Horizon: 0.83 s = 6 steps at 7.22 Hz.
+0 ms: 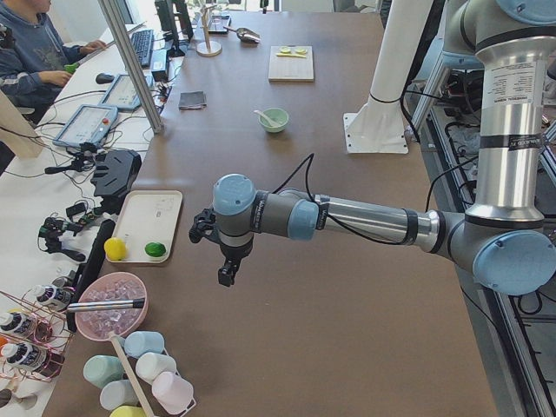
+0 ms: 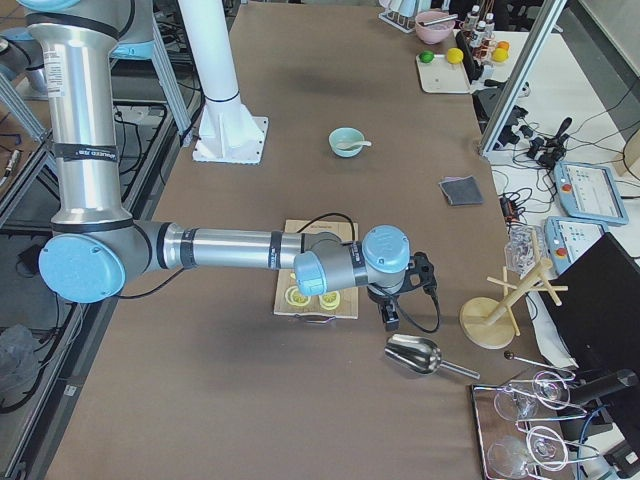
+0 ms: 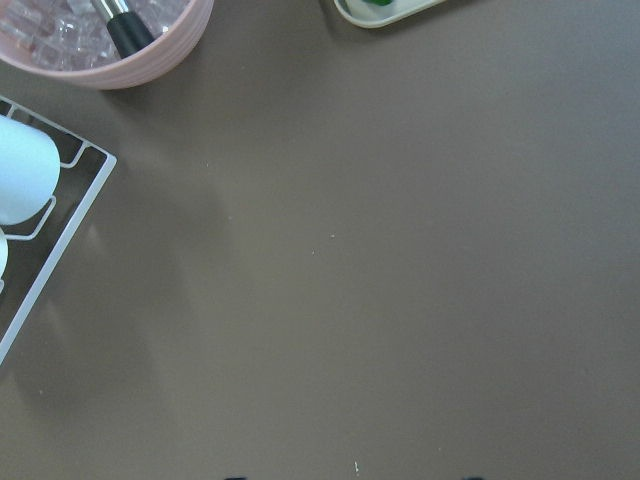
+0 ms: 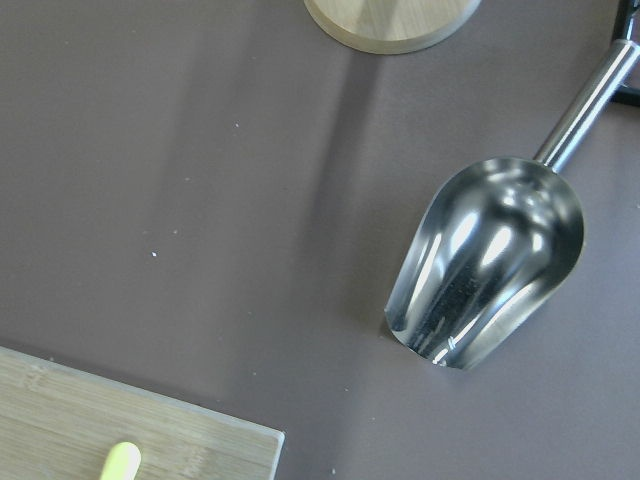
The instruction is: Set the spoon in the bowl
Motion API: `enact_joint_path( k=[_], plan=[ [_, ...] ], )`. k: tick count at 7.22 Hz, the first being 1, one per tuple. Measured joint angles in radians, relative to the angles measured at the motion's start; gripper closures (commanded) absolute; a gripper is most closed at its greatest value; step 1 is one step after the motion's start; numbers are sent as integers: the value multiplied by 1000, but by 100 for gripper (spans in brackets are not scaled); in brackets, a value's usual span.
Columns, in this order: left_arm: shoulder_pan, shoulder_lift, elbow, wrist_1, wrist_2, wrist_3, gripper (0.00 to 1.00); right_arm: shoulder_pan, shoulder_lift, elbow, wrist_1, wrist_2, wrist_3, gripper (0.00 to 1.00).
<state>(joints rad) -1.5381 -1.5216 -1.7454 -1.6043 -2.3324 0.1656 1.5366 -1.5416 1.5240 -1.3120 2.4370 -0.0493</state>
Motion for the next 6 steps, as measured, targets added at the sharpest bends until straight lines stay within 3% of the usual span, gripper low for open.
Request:
enact_joint_path(
  k=[6],
  plan=[
    [6, -6, 30, 66, -30, -127, 2, 11, 41, -13, -152, -25, -63, 0]
  ],
)
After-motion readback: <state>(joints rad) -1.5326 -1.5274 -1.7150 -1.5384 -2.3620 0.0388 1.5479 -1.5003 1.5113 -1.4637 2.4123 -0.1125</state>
